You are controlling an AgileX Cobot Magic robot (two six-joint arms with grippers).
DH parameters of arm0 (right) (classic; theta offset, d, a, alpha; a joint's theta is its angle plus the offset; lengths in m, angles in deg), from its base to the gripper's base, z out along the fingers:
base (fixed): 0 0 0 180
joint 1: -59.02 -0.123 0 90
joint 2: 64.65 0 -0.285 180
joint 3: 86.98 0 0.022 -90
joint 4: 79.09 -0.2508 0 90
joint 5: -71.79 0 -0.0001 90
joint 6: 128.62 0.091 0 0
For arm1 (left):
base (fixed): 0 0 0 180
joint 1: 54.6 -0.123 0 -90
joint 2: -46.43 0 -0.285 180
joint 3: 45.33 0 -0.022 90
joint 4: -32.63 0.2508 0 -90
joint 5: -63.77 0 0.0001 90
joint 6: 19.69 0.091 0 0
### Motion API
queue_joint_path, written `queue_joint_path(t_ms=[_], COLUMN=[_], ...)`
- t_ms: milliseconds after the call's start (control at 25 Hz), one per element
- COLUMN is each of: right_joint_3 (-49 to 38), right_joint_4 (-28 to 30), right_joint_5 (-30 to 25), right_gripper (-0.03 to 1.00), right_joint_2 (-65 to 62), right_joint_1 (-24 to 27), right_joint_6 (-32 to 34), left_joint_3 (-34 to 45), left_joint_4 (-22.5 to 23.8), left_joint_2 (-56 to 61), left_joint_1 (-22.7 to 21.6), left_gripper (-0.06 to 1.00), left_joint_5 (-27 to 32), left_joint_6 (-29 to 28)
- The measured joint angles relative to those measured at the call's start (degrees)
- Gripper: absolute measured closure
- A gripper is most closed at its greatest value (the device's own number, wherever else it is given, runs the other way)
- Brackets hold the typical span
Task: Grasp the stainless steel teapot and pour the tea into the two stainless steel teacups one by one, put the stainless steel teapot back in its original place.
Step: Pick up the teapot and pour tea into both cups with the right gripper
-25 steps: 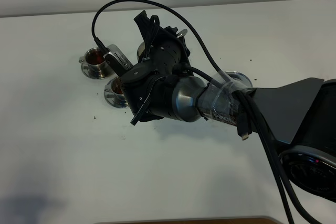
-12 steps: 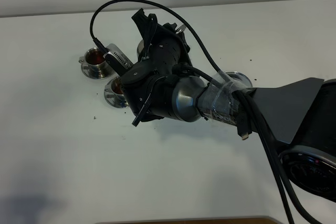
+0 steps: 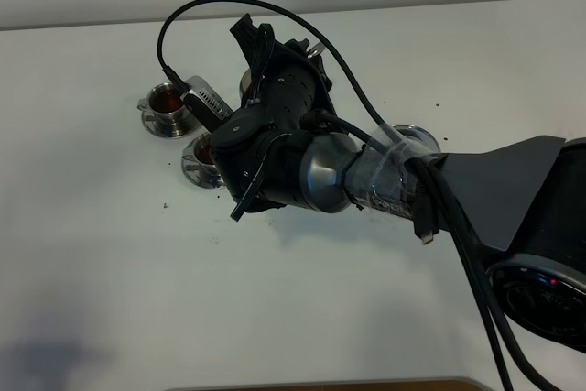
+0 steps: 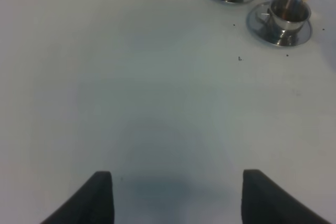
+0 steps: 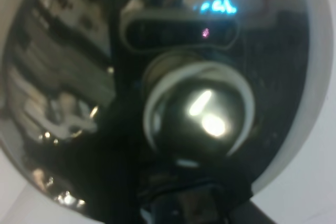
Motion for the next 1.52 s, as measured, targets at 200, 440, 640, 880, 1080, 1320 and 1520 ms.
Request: queue_joint_path(t_ms=[200,440,640,880,1080,1320,1520], right_joint_3=[0.0,0.0,0.0,0.0,0.0,0.0,0.0], right_joint_4=[0.0,0.0,0.0,0.0,0.0,0.1,0.1], right_joint_5=[0.0,0.0,0.0,0.3,0.87,0.87,0.87], right_gripper=[0.78,0.78,0.78,0.78,0.78,0.78,0.78], right_joint_2=[0.0,0.0,0.0,0.0,0.0,0.0,0.0], right_joint_1=[0.0,-0.01,-0.01,-0.01,-0.06,-0.06,-0.06], right_joint_6=[0.0,0.0,0.0,0.0,0.0,0.0,0.0], left_joint_3=[0.0,0.0,0.0,0.0,0.0,0.0,0.0], left_joint_4=[0.0,0.0,0.0,0.0,0.0,0.0,0.0], left_joint_2=[0.0,0.0,0.0,0.0,0.0,0.0,0.0], left_joint_1=[0.0,0.0,0.0,0.0,0.0,0.0,0.0], left_gripper=[0.36,0.36,0.36,0.36,0.36,0.36,0.36], left_joint_5=[0.0,0.0,0.0,0.0,0.0,0.0,0.0], left_joint_6=[0.0,0.0,-0.06,-0.1,-0.1,-0.1,-0.1])
